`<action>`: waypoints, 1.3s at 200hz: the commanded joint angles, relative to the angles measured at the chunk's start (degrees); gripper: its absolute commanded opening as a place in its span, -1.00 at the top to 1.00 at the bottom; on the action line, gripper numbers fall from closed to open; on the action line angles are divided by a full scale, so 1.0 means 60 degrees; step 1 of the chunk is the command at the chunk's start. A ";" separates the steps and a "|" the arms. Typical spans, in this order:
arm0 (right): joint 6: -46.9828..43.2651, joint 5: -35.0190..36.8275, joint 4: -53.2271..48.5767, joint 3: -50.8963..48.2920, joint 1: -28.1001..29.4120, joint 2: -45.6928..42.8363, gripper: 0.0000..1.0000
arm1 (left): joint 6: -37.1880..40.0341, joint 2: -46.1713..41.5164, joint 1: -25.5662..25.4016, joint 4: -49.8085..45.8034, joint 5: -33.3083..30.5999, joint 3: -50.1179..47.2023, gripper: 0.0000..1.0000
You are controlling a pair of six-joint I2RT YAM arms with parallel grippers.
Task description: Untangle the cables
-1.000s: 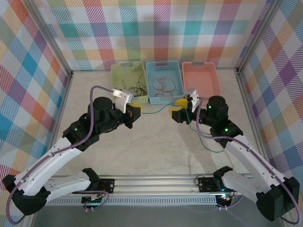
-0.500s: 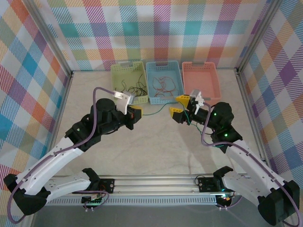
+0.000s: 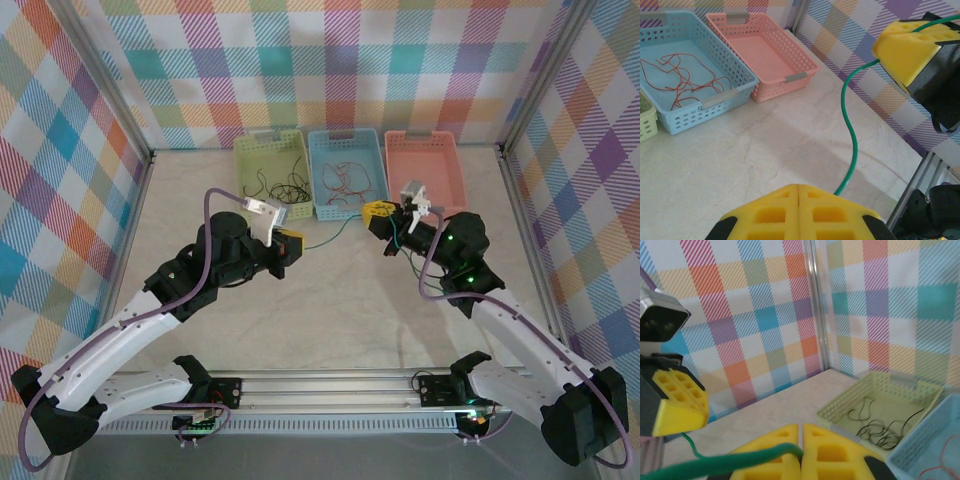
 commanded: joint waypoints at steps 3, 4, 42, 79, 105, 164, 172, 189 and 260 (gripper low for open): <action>-0.0124 0.1116 -0.0208 0.0446 0.0047 -0.0055 1.00 | -0.0111 -0.0174 -0.0010 0.0281 -0.0081 -0.0125 0.78; -0.0133 0.1152 -0.0225 0.0454 0.0047 -0.0055 1.00 | -0.0108 -0.0183 -0.0011 0.0277 -0.0092 -0.0123 0.74; -0.0347 0.3644 -0.1294 0.1149 -0.0086 0.0254 1.00 | -0.0068 -0.0536 -0.0010 0.0199 -0.0676 -0.0441 -0.47; 0.0110 0.5683 -0.4323 0.3449 -0.1141 0.2072 1.00 | -0.0143 -0.0901 -0.0008 -0.0303 -0.2227 -0.0849 -0.78; 0.0626 0.6835 -0.6274 0.5246 -0.2092 0.3501 1.00 | -0.0163 -0.1526 0.0016 -0.0384 -0.2747 -0.1402 -0.79; 0.0119 0.9050 -0.8558 0.8704 -0.2776 0.6788 1.00 | -0.0221 -0.2271 0.0048 -0.0130 -0.2859 -0.2367 -0.84; 0.0064 0.9186 -0.8819 0.9164 -0.2801 0.7261 1.00 | -0.0234 -0.2264 0.0051 -0.0086 -0.2841 -0.2445 -0.84; -0.0125 0.9287 -0.9745 1.0440 -0.2880 0.8484 1.00 | -0.0277 -0.2205 0.0062 -0.0025 -0.2798 -0.2569 -0.84; -0.0219 1.0529 -1.3040 1.5843 -0.2996 1.3082 0.44 | -0.0193 -0.2137 0.0111 0.0094 -0.2644 -0.2795 -0.84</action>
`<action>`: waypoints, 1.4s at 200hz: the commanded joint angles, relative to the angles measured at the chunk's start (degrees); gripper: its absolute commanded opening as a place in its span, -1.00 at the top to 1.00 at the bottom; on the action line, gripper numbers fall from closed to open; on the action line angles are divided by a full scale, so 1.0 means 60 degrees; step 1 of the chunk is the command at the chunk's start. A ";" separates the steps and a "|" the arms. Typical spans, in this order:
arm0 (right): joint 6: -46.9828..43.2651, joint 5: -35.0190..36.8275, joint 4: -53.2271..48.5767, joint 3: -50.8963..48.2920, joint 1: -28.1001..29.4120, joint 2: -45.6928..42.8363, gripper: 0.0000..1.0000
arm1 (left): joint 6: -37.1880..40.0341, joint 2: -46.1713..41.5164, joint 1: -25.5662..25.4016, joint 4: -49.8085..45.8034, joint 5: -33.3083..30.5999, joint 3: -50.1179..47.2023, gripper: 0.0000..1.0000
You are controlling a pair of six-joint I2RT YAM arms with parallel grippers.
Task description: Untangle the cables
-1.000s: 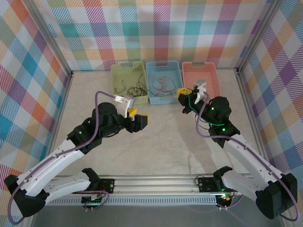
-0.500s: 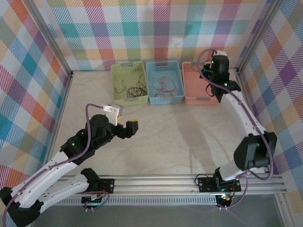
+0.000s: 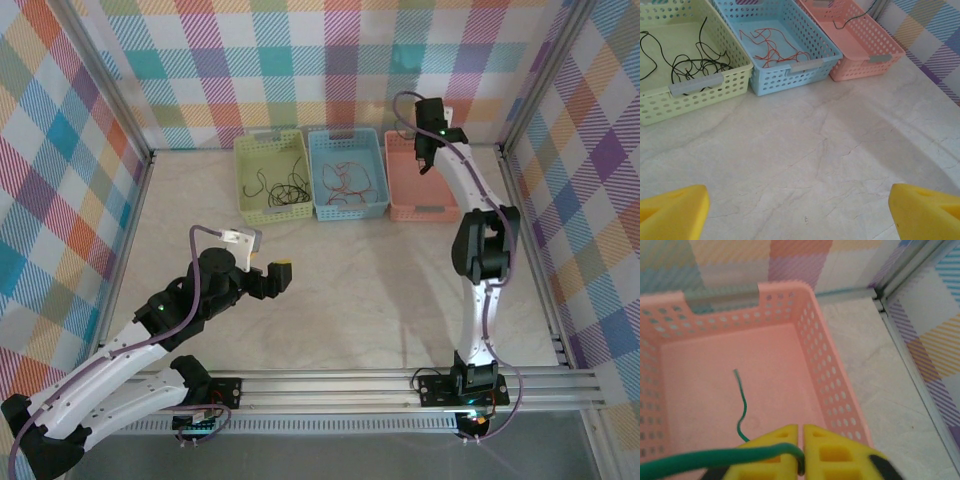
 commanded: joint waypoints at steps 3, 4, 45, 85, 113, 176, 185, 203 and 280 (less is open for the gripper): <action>0.0024 0.0566 -0.2079 0.2180 -0.0107 0.1246 0.39 | -0.0003 0.0021 0.0092 0.0370 0.0098 -0.0111 -0.84; 0.0046 0.0563 -0.2168 0.2308 -0.0107 0.1305 0.36 | -0.0007 0.0030 0.0090 0.0370 0.0095 -0.0111 -0.84; 0.0081 0.0443 -0.3255 0.4092 -0.0224 0.2143 -0.05 | 0.0013 0.0026 0.0125 0.0406 0.0163 -0.0176 -0.84; 0.0149 0.0116 -0.3179 0.3436 -0.0511 0.1833 0.04 | -0.0018 0.0025 0.0145 0.0461 0.0184 -0.0284 -0.84; 0.0055 -0.1334 -0.3107 0.2973 -0.0546 0.1512 0.06 | -0.0025 0.0003 0.0133 0.0487 0.0200 -0.0338 -0.84; 0.1901 -0.5093 -0.1724 0.0382 -0.0327 -0.0314 -0.11 | -0.0041 -0.0030 0.0142 0.0485 0.0225 -0.0352 -0.84; 0.2147 -0.5426 -0.1774 0.0282 -0.0279 -0.0325 -0.11 | -0.0067 -0.0047 0.0132 0.0495 0.0242 -0.0359 -0.84; 0.2445 -0.5953 -0.1501 -0.0173 -0.0184 -0.0404 -0.06 | -0.0082 -0.0048 0.0132 0.0500 0.0250 -0.0374 -0.84; 0.2253 -0.6764 -0.1227 -0.0815 0.0113 0.0185 0.17 | -0.0069 -0.0107 0.0141 0.0469 0.0238 -0.0410 -0.85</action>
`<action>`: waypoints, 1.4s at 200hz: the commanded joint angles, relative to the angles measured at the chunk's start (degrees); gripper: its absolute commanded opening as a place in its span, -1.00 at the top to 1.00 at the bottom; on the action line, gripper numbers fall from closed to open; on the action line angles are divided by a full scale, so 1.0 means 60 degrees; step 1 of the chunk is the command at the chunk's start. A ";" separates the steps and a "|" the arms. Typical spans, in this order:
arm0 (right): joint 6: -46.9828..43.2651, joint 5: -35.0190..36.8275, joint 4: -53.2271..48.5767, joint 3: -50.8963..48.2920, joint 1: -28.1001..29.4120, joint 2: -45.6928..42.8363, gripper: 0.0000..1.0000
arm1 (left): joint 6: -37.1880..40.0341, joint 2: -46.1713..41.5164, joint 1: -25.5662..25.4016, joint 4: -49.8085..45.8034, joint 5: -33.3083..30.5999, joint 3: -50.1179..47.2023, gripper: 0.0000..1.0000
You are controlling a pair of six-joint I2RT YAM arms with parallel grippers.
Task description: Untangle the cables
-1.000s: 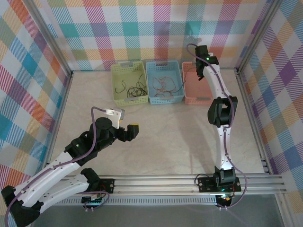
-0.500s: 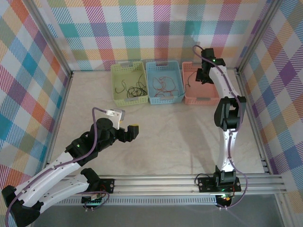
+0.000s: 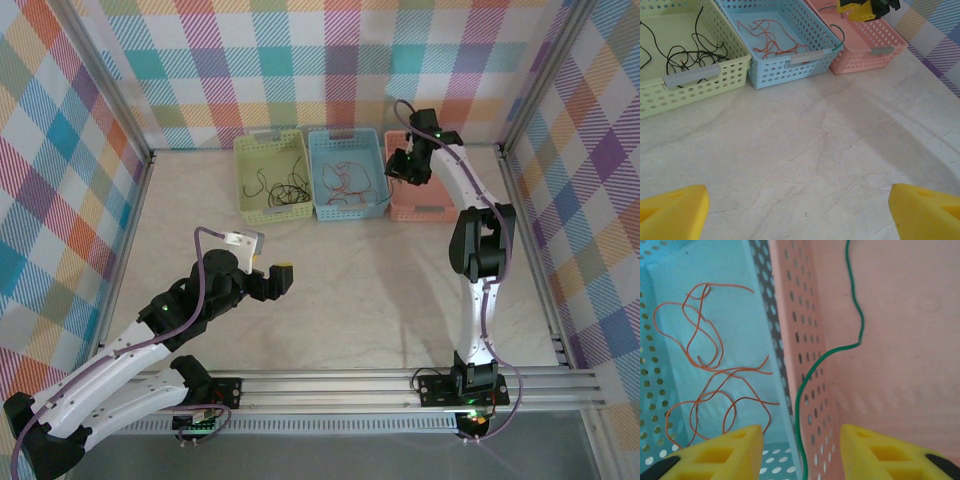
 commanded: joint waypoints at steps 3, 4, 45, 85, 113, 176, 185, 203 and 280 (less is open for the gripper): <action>0.0027 -0.0452 0.0181 -0.0209 0.0020 0.0296 0.18 | -0.0054 -0.0147 0.0089 0.0258 0.0084 -0.0109 -0.84; 0.0022 -0.0468 0.0191 -0.0206 0.0021 0.0306 0.18 | -0.0058 -0.0140 0.0086 0.0258 0.0075 -0.0120 -0.85; -0.0053 -0.0596 0.0188 -0.0194 0.0007 0.0579 0.36 | -0.0054 -0.0148 0.0079 0.0268 0.0085 -0.0145 -0.85; -0.0077 -0.0702 0.0208 -0.0132 -0.0050 0.0799 0.44 | -0.0053 -0.0191 0.0090 0.0245 0.0066 -0.0159 -0.85; -0.0079 -0.0704 0.0462 -0.0377 -0.0077 0.0657 0.66 | -0.0047 -0.0220 0.0084 0.0215 0.0025 -0.0159 -0.85; -0.0114 -0.0968 0.0661 -0.0547 -0.0354 0.0230 0.95 | -0.0043 -0.0209 0.0095 0.0257 0.0023 -0.0193 -0.85; -0.0133 -0.1012 0.0676 -0.0569 -0.0408 0.0154 0.96 | -0.0042 -0.0207 0.0084 0.0265 0.0023 -0.0193 -0.85; -0.0213 -0.1090 0.0745 -0.0720 -0.0624 -0.0052 0.99 | -0.0045 -0.0206 0.0088 0.0258 0.0007 -0.0200 -0.85; -0.0742 -0.3605 0.1334 -0.1344 -0.1245 -0.0397 0.92 | -0.0054 -0.0121 0.0084 0.0315 0.0020 -0.0185 -0.85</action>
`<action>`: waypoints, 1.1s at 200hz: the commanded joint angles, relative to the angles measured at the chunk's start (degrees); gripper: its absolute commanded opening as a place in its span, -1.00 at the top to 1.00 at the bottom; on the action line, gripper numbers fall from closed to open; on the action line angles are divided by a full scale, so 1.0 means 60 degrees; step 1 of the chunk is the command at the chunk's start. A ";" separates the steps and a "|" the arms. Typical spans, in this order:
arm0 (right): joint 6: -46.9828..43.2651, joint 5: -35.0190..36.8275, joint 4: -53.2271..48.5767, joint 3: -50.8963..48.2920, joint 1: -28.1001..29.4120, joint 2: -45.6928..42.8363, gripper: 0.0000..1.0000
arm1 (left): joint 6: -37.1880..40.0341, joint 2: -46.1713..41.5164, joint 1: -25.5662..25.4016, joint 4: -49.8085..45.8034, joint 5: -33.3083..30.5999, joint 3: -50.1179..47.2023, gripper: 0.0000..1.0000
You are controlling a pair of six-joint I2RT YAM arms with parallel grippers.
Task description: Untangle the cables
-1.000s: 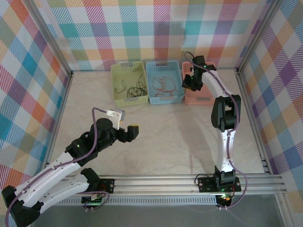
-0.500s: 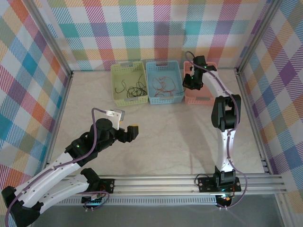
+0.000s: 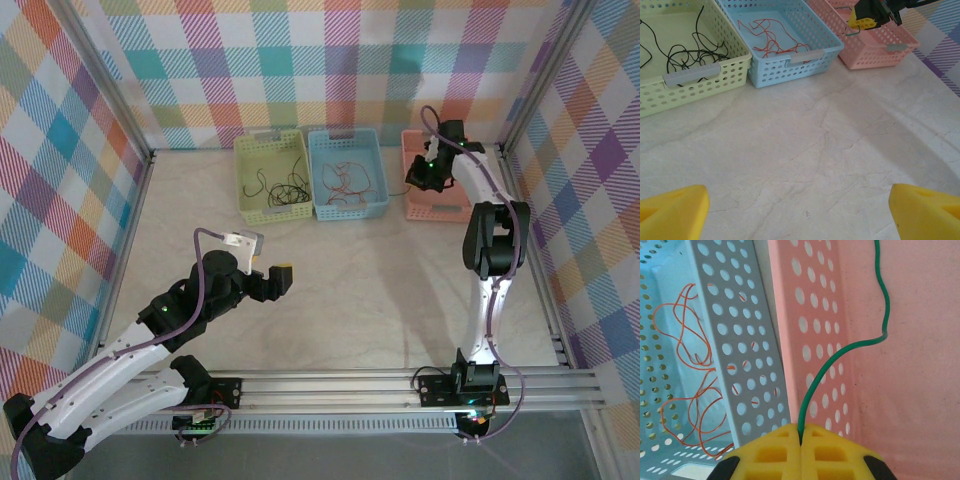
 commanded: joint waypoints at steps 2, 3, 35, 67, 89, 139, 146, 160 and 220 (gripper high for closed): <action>-0.0277 -0.1241 0.0273 -0.0030 0.0064 -0.0372 0.92 | -0.0052 -0.0042 0.0084 0.0316 0.0030 -0.0104 -0.85; -0.0276 -0.1269 0.0282 -0.0036 0.0072 -0.0363 0.92 | -0.0059 -0.0042 0.0084 0.0317 0.0030 -0.0101 -0.85; -0.0149 -0.1844 0.0438 -0.0082 0.0206 -0.0144 0.98 | -0.0050 -0.0041 0.0086 0.0302 0.0008 -0.0103 -0.85; -0.0523 -0.1889 0.0051 0.0324 0.0589 0.0243 0.91 | -0.0038 -0.0012 0.0087 0.0278 0.0030 -0.0084 -0.85; -0.0490 -0.2128 0.0347 0.0149 0.0591 0.0119 0.86 | -0.0038 -0.0047 0.0091 0.0218 0.0012 -0.0085 -0.85; -0.0699 -0.0847 0.0105 -0.0005 0.0452 -0.0375 0.95 | -0.0049 -0.0055 0.0088 0.0258 0.0019 -0.0106 -0.85; -0.0703 -0.0597 0.0047 -0.0010 0.0384 -0.0433 0.97 | -0.0047 -0.0068 0.0087 0.0258 0.0030 -0.0120 -0.85; -0.0835 0.0088 -0.0194 0.0065 0.0299 -0.0480 0.98 | -0.0057 -0.0071 0.0086 0.0272 0.0030 -0.0130 -0.86; -0.1533 0.3076 -0.0076 0.0112 0.0224 -0.0304 1.00 | -0.0063 -0.0042 0.0094 0.0309 0.0015 -0.0141 -0.85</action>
